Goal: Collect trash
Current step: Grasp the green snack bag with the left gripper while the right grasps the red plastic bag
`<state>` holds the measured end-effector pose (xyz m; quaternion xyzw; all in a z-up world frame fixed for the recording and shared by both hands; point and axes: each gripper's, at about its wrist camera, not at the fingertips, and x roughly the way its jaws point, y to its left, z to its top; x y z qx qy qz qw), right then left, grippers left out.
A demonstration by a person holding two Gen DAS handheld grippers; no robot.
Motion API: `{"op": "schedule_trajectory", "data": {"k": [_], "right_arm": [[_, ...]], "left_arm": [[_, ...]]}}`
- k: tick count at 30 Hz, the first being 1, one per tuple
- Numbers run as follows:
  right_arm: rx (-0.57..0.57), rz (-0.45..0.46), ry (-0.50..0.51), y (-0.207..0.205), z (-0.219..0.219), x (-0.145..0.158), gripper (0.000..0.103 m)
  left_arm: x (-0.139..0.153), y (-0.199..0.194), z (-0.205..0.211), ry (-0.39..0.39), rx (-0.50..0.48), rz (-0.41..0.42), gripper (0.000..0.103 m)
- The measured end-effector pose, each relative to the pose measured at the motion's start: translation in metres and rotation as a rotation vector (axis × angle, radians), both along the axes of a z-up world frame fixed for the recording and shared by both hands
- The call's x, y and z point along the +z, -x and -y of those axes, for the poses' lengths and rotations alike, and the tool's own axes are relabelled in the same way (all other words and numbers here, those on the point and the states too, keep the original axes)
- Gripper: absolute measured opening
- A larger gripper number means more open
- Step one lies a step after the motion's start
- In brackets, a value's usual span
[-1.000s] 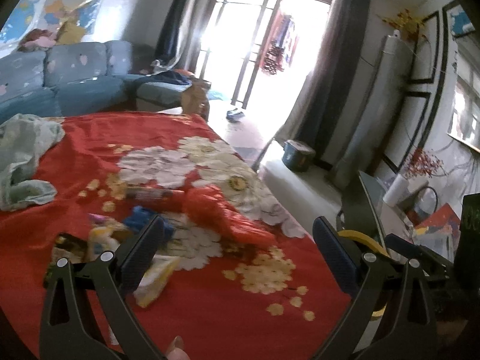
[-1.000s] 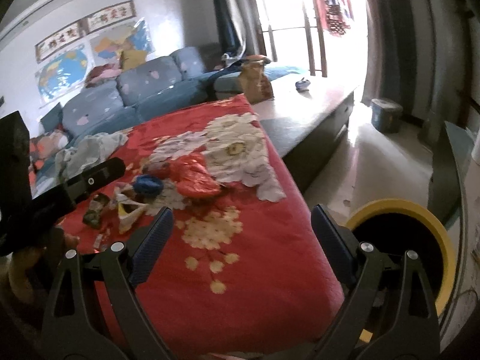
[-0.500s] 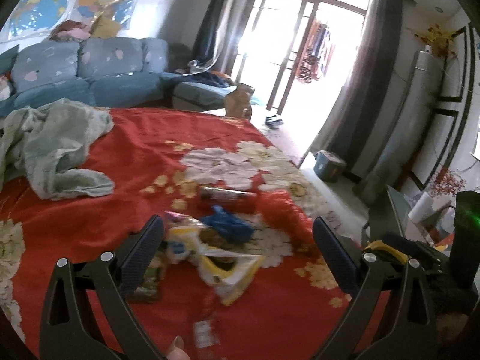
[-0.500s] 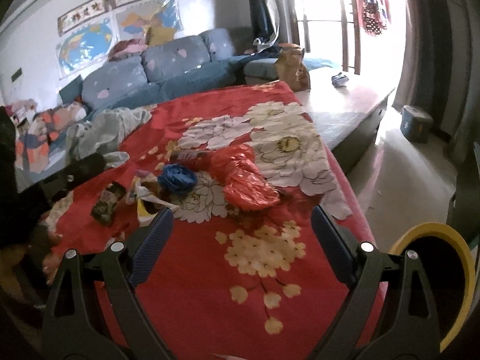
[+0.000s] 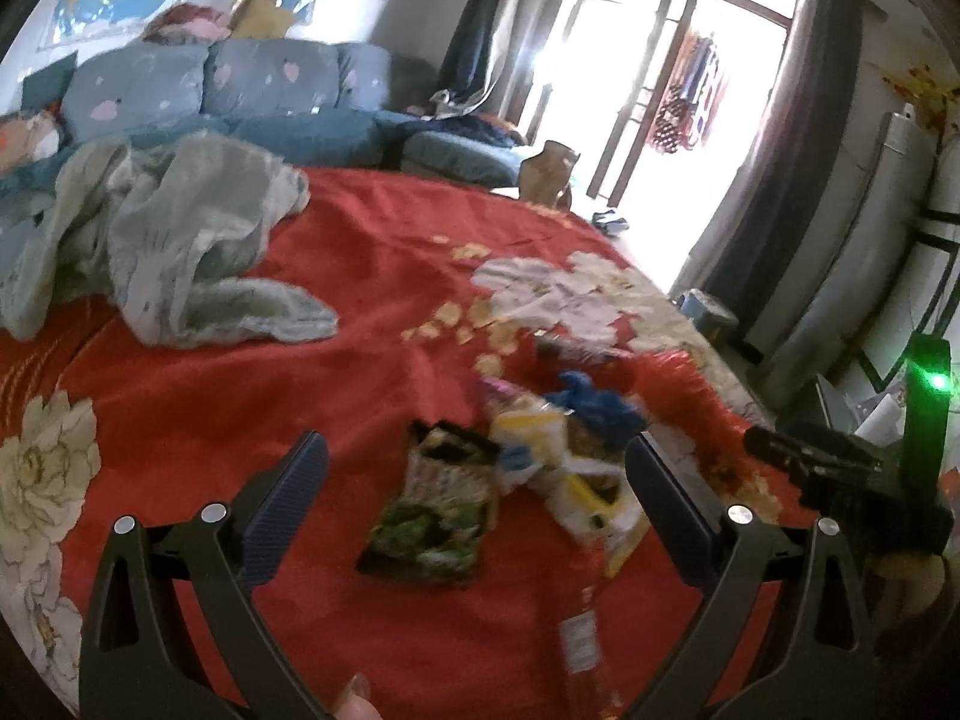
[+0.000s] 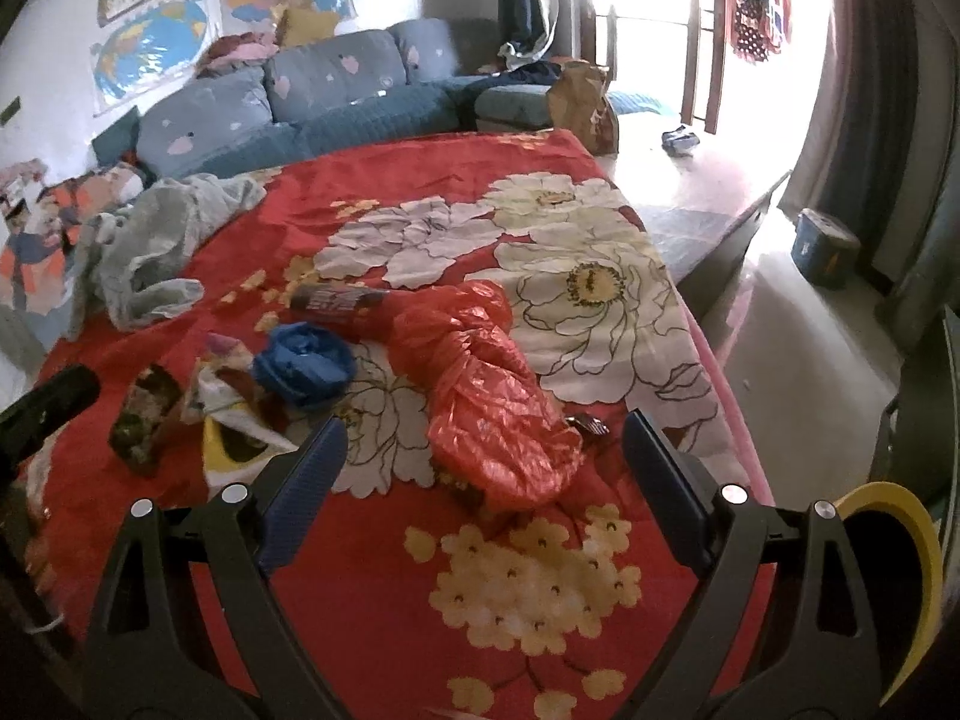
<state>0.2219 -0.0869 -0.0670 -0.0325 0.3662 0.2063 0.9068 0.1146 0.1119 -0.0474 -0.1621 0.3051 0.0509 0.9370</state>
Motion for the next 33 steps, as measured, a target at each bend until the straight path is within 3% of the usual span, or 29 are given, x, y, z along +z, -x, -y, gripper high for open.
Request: {"op": "schedule_trajectory", "data": {"k": [5,7,8,12,17,18,21,33], "right_arm": [[-0.002,0.003,0.033,-0.009,-0.008,-0.005,0.081],[-0.001,0.002,0.043,-0.013,-0.011,-0.007,0.074],[-0.003,-0.003,0.050,-0.015,-0.012,-0.010,0.072],[-0.006,-0.032,0.062,-0.022,-0.012,-0.019,0.050],[-0.008,-0.042,0.036,-0.021,-0.007,-0.023,0.024],[-0.006,-0.041,0.025,-0.021,-0.006,-0.022,0.022],[-0.002,-0.028,-0.016,-0.016,-0.001,-0.016,0.019],[0.016,0.013,-0.128,0.006,0.018,0.020,0.019]], "left_arm": [[-0.021,-0.003,-0.014,0.052,-0.004,-0.066,0.095],[-0.027,-0.005,-0.016,0.080,-0.013,-0.083,0.078],[-0.031,-0.005,-0.018,0.095,-0.016,-0.096,0.076],[-0.043,-0.005,-0.019,0.155,-0.039,-0.132,0.063],[-0.050,-0.007,-0.013,0.152,-0.060,-0.165,0.045],[-0.050,-0.007,-0.012,0.150,-0.068,-0.165,0.039],[-0.047,-0.006,-0.014,0.154,-0.080,-0.155,0.032],[-0.008,0.006,-0.013,0.146,-0.077,-0.037,0.029]]}}
